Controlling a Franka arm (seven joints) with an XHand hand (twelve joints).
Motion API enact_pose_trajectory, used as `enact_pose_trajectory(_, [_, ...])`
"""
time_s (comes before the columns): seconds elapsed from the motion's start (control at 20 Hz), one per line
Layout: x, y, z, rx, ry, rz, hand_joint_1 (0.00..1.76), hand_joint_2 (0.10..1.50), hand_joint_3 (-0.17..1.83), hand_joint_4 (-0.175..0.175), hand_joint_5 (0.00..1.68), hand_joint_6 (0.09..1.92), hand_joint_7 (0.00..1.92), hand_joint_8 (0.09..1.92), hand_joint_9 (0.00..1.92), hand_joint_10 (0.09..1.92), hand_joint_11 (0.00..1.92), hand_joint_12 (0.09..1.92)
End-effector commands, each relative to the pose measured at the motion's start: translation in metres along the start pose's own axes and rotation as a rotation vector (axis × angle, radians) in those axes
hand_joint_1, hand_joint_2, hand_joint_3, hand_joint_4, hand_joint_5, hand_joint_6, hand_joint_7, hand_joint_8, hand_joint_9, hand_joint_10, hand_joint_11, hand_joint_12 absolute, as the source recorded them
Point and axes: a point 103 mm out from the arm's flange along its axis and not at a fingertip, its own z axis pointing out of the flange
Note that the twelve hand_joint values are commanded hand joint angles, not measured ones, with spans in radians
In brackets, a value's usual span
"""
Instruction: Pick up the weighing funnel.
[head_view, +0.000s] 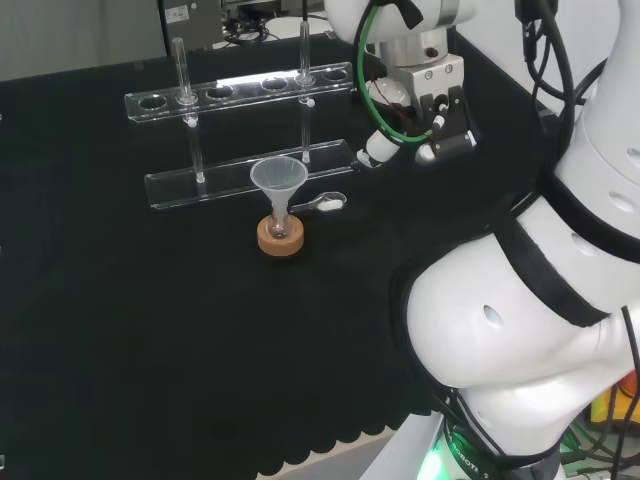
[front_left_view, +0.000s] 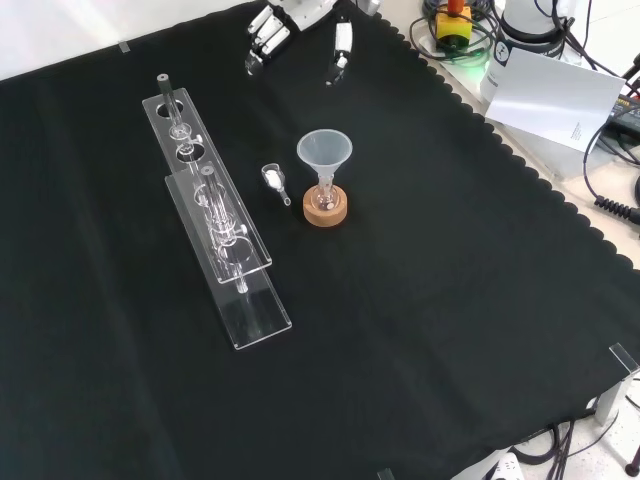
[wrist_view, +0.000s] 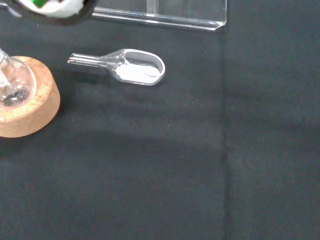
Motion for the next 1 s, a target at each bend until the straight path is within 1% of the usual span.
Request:
enact_pose_trajectory(0.05, [-0.016, 0.020, 0.026, 0.015, 0.050, -0.008, 0.75, 0.63, 0.53, -0.067, 0.26, 0.09, 0.13, 0.66, 0.43, 0.68, 0.24, 1.37])
enact_pose_trajectory(0.3, [-0.023, 0.041, 0.041, 0.038, 0.063, -0.019, 0.77, 0.63, 0.55, -0.067, 0.30, 0.09, 0.20, 0.68, 0.47, 0.67, 0.26, 1.36])
enact_pose_trajectory(0.45, [-0.022, 0.052, 0.051, 0.032, 0.064, -0.038, 0.78, 0.63, 0.55, -0.067, 0.32, 0.09, 0.21, 0.69, 0.48, 0.67, 0.28, 1.36])
enact_pose_trajectory(0.7, [-0.023, 0.069, 0.065, 0.039, 0.085, -0.070, 0.81, 0.62, 0.58, -0.067, 0.36, 0.09, 0.25, 0.69, 0.51, 0.65, 0.30, 1.35])
enact_pose_trajectory(0.85, [-0.022, 0.077, 0.071, 0.043, 0.093, -0.084, 0.82, 0.62, 0.58, -0.066, 0.37, 0.09, 0.26, 0.69, 0.51, 0.64, 0.31, 1.34])
enact_pose_trajectory(1.0, [-0.021, 0.083, 0.076, 0.034, 0.095, -0.093, 0.82, 0.62, 0.58, -0.067, 0.38, 0.09, 0.27, 0.69, 0.52, 0.64, 0.31, 1.34])
